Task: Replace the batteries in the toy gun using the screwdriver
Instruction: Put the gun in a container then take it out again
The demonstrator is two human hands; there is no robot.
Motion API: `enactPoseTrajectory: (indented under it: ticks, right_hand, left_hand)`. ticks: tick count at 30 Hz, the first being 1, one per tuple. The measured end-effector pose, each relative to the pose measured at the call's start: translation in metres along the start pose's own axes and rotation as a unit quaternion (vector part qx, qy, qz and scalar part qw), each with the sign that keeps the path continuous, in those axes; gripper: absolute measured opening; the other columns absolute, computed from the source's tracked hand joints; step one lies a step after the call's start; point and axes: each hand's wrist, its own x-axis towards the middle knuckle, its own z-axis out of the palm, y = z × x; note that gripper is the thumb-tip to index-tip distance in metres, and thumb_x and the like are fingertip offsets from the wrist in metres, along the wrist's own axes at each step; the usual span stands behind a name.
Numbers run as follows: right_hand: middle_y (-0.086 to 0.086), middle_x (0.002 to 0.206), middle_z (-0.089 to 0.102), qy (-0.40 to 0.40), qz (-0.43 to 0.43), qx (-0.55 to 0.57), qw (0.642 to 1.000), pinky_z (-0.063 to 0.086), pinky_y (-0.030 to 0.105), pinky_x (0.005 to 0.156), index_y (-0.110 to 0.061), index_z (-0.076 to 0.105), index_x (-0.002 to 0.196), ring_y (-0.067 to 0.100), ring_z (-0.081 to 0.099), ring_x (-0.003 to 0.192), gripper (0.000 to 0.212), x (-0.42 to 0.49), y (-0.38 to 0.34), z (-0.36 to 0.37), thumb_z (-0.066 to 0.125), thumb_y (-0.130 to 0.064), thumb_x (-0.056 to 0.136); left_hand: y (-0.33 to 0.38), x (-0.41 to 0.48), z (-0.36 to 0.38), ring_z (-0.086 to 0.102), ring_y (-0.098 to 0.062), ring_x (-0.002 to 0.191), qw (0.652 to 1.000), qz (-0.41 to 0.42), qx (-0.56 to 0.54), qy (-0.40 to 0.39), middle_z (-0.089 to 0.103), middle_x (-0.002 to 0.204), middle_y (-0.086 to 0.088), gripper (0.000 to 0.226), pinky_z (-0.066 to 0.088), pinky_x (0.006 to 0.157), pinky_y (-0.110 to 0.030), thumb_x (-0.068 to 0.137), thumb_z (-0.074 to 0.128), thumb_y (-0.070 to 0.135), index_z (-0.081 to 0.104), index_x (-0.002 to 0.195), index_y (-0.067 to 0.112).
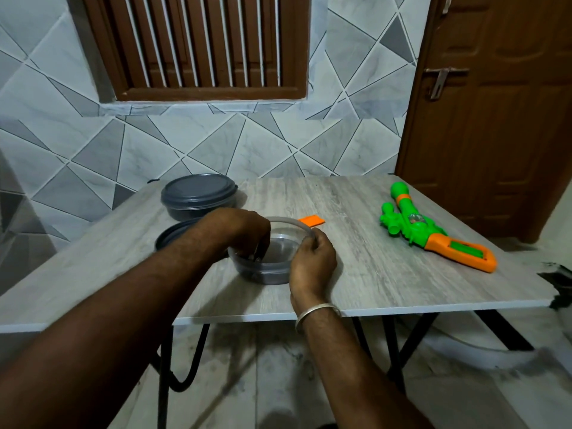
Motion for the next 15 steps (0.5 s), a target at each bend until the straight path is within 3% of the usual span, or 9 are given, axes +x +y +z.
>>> enactPoseTrajectory:
  ticks: [4, 9, 15]
  right_hand:
    - [0.003, 0.113, 0.071, -0.005, 0.003, -0.005, 1.0, 0.047, 0.02, 0.083, -0.012, 0.068, 0.119, 0.016, 0.065, 0.101, 0.032, -0.001, 0.0, 0.0, 0.041, -0.014, 0.1]
    - [0.003, 0.118, 0.069, -0.004, 0.001, -0.011, 1.0, 0.043, 0.018, 0.083, -0.011, 0.067, 0.122, 0.011, 0.061, 0.101, 0.034, 0.0, -0.003, -0.002, 0.041, -0.013, 0.1]
    - [0.004, 0.117, 0.07, -0.009, -0.004, -0.006, 1.0, 0.047, 0.022, 0.086, -0.01, 0.067, 0.12, 0.018, 0.064, 0.104, 0.034, 0.0, -0.001, -0.001, 0.04, -0.011, 0.099]
  left_hand:
    - [0.007, 0.004, 0.001, 0.065, -0.022, 0.099, 0.999, 0.018, 0.028, -0.011, 0.067, 0.115, -0.002, 0.025, 0.054, 0.078, -0.033, 0.09, 0.067, 0.01, 0.071, 0.108, 0.027]
    - [0.0, 0.007, 0.008, 0.059, -0.019, 0.092, 0.999, 0.046, 0.002, 0.015, 0.068, 0.114, -0.002, 0.023, 0.052, 0.082, -0.033, 0.092, 0.062, 0.012, 0.07, 0.109, 0.026]
    - [-0.004, 0.002, 0.012, 0.061, -0.022, 0.104, 0.997, 0.055, -0.053, 0.019, 0.066, 0.119, -0.002, 0.028, 0.048, 0.087, -0.031, 0.096, 0.063, 0.025, 0.066, 0.123, 0.022]
